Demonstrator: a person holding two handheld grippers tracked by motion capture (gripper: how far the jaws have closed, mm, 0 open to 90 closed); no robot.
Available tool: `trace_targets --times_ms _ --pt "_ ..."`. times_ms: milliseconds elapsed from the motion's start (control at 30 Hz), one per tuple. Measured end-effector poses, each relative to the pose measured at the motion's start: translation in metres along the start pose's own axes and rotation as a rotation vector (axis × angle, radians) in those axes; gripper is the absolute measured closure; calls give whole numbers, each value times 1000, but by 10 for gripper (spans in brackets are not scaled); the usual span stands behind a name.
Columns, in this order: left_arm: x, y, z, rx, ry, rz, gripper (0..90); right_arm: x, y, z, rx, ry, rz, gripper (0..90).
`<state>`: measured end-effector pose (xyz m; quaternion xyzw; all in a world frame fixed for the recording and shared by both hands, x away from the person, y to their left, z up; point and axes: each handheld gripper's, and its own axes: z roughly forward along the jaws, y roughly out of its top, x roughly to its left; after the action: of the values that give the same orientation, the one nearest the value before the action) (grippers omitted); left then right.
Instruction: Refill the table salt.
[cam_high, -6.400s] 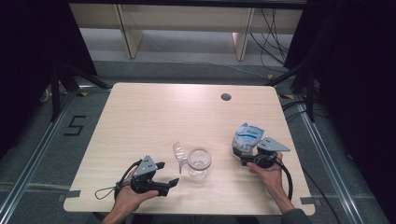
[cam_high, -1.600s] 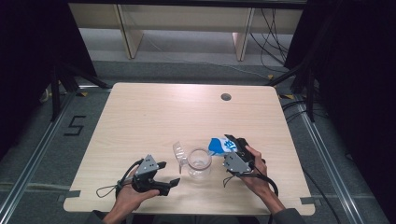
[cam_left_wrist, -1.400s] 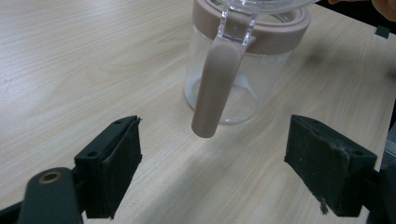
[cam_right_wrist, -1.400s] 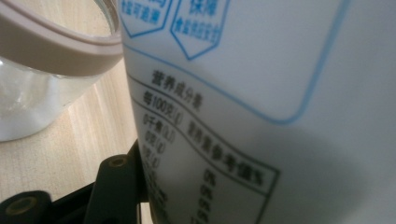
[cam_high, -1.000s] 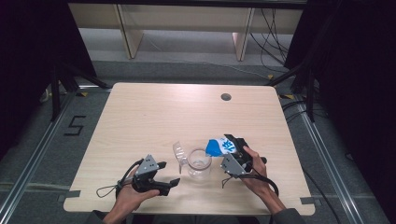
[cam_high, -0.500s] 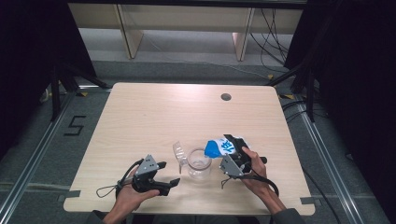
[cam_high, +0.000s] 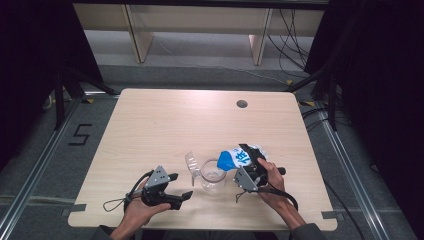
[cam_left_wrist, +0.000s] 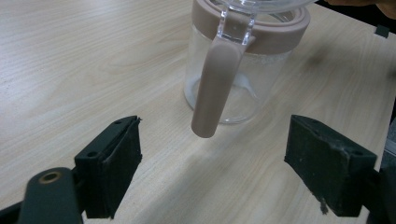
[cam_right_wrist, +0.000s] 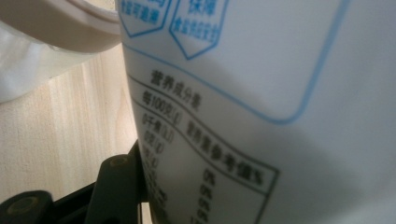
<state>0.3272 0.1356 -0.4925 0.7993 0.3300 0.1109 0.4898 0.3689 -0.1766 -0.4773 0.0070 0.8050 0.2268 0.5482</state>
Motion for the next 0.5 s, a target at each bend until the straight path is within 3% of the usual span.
trace_targets --times_ms 67,133,433,467,500 --pt "1 0 0 -1 -10 -6 176 -2 -1 3 -40 -13 -63 467" --pt "1 0 -1 6 3 -4 176 -2 1 3 -46 -22 -80 467" --pt "1 0 0 -1 -2 -9 176 2 1 5 -32 -4 -59 469" --pt "1 0 -1 5 0 -5 176 -3 1 3 6 -15 -127 469" --pt "1 0 -1 5 0 -5 176 -4 1 2 9 -15 -134 469"
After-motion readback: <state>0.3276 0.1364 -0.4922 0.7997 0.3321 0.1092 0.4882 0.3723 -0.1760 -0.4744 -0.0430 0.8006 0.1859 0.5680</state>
